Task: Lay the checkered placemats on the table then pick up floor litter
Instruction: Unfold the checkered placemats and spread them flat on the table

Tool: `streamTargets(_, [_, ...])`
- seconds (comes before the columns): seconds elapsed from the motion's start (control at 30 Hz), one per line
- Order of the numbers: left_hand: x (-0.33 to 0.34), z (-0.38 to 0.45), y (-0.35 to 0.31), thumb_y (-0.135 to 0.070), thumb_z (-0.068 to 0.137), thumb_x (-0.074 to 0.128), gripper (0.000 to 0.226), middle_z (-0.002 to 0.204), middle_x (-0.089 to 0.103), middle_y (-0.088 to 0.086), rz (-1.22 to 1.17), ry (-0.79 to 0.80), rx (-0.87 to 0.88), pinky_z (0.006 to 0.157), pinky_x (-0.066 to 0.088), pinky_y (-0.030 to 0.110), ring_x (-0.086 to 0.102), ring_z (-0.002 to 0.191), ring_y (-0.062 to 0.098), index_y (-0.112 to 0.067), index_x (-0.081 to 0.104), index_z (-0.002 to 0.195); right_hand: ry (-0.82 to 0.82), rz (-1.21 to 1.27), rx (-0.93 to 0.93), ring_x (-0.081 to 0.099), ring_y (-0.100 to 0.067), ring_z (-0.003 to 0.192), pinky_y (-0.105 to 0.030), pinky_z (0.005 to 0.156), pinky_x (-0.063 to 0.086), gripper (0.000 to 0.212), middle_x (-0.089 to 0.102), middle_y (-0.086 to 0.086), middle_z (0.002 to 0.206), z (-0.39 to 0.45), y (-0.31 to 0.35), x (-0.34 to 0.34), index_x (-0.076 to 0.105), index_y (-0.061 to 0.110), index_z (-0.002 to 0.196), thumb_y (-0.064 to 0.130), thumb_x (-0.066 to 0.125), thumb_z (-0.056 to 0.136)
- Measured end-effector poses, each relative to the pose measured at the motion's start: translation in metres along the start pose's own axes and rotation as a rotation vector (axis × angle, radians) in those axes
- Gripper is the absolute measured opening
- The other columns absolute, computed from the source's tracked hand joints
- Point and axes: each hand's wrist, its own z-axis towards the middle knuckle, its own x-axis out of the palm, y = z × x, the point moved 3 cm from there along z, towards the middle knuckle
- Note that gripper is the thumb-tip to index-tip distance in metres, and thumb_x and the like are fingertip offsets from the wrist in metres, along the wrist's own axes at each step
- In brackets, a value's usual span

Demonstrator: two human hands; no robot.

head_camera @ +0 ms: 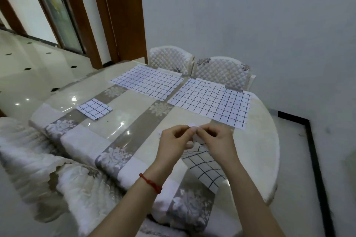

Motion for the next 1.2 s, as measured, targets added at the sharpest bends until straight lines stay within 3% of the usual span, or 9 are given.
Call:
streamTargets(0.17, [-0.019, 0.007, 0.002, -0.016, 0.081, 0.065, 0.008, 0.089, 0.071, 0.013, -0.15, 0.011, -0.046, 0.066, 0.056, 0.023, 0.068, 0.088, 0.024, -0.013, 0.072, 0.084, -0.005, -0.02, -0.023, 0.058, 0.008, 0.067, -0.006, 0.062, 0.044, 0.017, 0.066, 0.012, 0.071, -0.004, 0.006, 0.021, 0.072, 0.01, 0.082, 0.013, 0.056, 0.088])
streamTargets(0.33, [-0.032, 0.022, 0.008, -0.012, 0.083, 0.062, 0.011, 0.079, 0.07, 0.009, -0.155, -0.05, -0.034, 0.069, 0.057, 0.028, 0.067, 0.076, 0.02, -0.012, 0.071, 0.076, -0.083, -0.03, -0.014, 0.055, 0.004, 0.063, -0.008, 0.06, 0.042, 0.018, 0.062, 0.011, 0.066, 0.009, -0.003, 0.029, 0.068, 0.016, 0.074, 0.014, 0.057, 0.088])
streamTargets(0.5, [-0.062, 0.054, 0.016, -0.007, 0.082, 0.062, 0.015, 0.063, 0.065, 0.002, -0.121, -0.233, -0.045, 0.055, 0.055, 0.018, 0.062, 0.058, 0.013, -0.011, 0.066, 0.068, -0.258, -0.094, 0.07, 0.053, -0.01, 0.069, -0.018, 0.065, 0.041, 0.016, 0.06, 0.008, 0.068, 0.031, -0.03, -0.002, 0.063, 0.021, 0.071, 0.015, 0.061, 0.086])
streamTargets(0.63, [-0.106, 0.085, 0.021, -0.007, 0.084, 0.061, 0.017, 0.067, 0.062, 0.007, -0.016, -0.37, -0.035, 0.054, 0.054, 0.017, 0.059, 0.063, 0.02, -0.011, 0.063, 0.068, -0.352, -0.189, 0.127, 0.052, -0.015, 0.073, -0.008, 0.059, 0.036, 0.012, 0.059, 0.0, 0.071, 0.055, -0.046, -0.039, 0.066, 0.008, 0.083, 0.016, 0.058, 0.088])
streamTargets(0.8, [-0.14, 0.125, 0.015, -0.006, 0.084, 0.06, 0.017, 0.068, 0.057, 0.005, 0.07, -0.435, -0.021, 0.048, 0.052, 0.013, 0.056, 0.063, 0.015, -0.013, 0.06, 0.068, -0.408, -0.343, 0.188, 0.053, -0.022, 0.077, -0.025, 0.063, 0.034, 0.018, 0.061, -0.007, 0.076, 0.091, -0.067, -0.067, 0.067, 0.003, 0.086, 0.017, 0.056, 0.088])
streamTargets(0.87, [-0.15, 0.148, 0.015, -0.006, 0.084, 0.06, 0.006, 0.074, 0.059, 0.008, 0.087, -0.43, -0.036, 0.051, 0.053, 0.017, 0.057, 0.069, 0.019, -0.006, 0.062, 0.078, -0.43, -0.389, 0.216, 0.054, -0.024, 0.081, -0.026, 0.067, 0.035, 0.019, 0.063, -0.008, 0.081, 0.106, -0.071, -0.074, 0.068, 0.003, 0.09, 0.018, 0.056, 0.088])
streamTargets(0.97, [-0.16, 0.183, 0.012, -0.009, 0.084, 0.061, 0.017, 0.091, 0.063, 0.016, 0.099, -0.401, -0.043, 0.065, 0.053, 0.027, 0.059, 0.084, 0.027, 0.002, 0.063, 0.096, -0.488, -0.405, 0.25, 0.058, -0.028, 0.089, -0.026, 0.071, 0.036, 0.02, 0.067, -0.01, 0.091, 0.127, -0.075, -0.083, 0.068, 0.004, 0.094, 0.019, 0.057, 0.087])
streamTargets(1.07, [-0.162, 0.216, 0.002, -0.009, 0.084, 0.06, 0.006, 0.079, 0.062, 0.011, 0.123, -0.343, -0.005, 0.068, 0.051, 0.032, 0.057, 0.08, 0.025, -0.006, 0.063, 0.08, -0.539, -0.348, 0.252, 0.061, -0.026, 0.078, -0.028, 0.071, 0.042, 0.017, 0.065, -0.011, 0.081, 0.148, -0.075, -0.085, 0.068, 0.005, 0.084, 0.018, 0.058, 0.086])
streamTargets(1.2, [-0.164, 0.259, -0.015, -0.009, 0.084, 0.06, 0.019, 0.071, 0.059, 0.002, 0.108, -0.245, 0.035, 0.065, 0.048, 0.028, 0.054, 0.069, 0.017, -0.015, 0.06, 0.067, -0.665, -0.248, 0.228, 0.058, 0.002, 0.043, -0.03, 0.07, 0.047, 0.013, 0.062, -0.01, 0.068, 0.169, -0.073, -0.085, 0.064, 0.011, 0.075, 0.015, 0.058, 0.086])
